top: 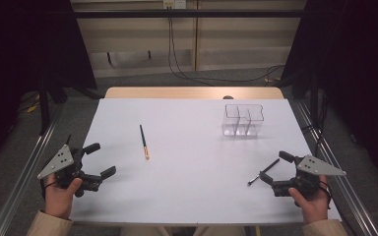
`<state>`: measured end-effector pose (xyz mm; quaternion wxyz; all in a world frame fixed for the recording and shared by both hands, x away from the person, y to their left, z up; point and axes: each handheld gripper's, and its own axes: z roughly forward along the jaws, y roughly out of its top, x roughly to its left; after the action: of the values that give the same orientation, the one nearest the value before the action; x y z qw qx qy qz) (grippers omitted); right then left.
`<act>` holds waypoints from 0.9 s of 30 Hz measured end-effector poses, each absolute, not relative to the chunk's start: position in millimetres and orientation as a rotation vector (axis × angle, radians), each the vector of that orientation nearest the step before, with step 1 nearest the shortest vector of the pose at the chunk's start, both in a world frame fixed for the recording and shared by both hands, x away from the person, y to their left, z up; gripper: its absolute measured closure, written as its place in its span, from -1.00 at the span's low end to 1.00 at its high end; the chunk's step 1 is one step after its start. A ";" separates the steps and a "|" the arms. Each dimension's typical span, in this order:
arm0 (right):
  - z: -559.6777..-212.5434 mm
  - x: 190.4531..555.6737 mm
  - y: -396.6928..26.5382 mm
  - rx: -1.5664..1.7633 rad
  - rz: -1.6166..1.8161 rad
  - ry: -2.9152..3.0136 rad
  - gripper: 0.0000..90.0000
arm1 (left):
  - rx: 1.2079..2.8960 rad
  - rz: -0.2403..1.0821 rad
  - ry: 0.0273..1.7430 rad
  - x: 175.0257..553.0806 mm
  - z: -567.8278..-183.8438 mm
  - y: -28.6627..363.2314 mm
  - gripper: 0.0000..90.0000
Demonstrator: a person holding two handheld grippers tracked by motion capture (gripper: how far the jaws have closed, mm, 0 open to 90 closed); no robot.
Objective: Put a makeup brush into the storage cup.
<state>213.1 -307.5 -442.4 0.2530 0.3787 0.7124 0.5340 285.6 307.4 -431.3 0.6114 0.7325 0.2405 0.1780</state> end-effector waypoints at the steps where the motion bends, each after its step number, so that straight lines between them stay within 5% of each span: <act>1: -442.3 213.1 -306.9 1.028 1.450 1.938 -1.00 | 1.690 0.412 0.555 285.9 -431.1 307.9 -1.00; 27: -440.7 213.2 -301.3 0.996 1.446 1.954 -1.00 | 1.666 0.412 0.557 308.9 -422.3 282.8 -1.00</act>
<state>213.2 -301.3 -440.7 0.2544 0.3665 0.7195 0.5323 308.9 282.8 -422.3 0.6197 0.7246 0.2423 0.1793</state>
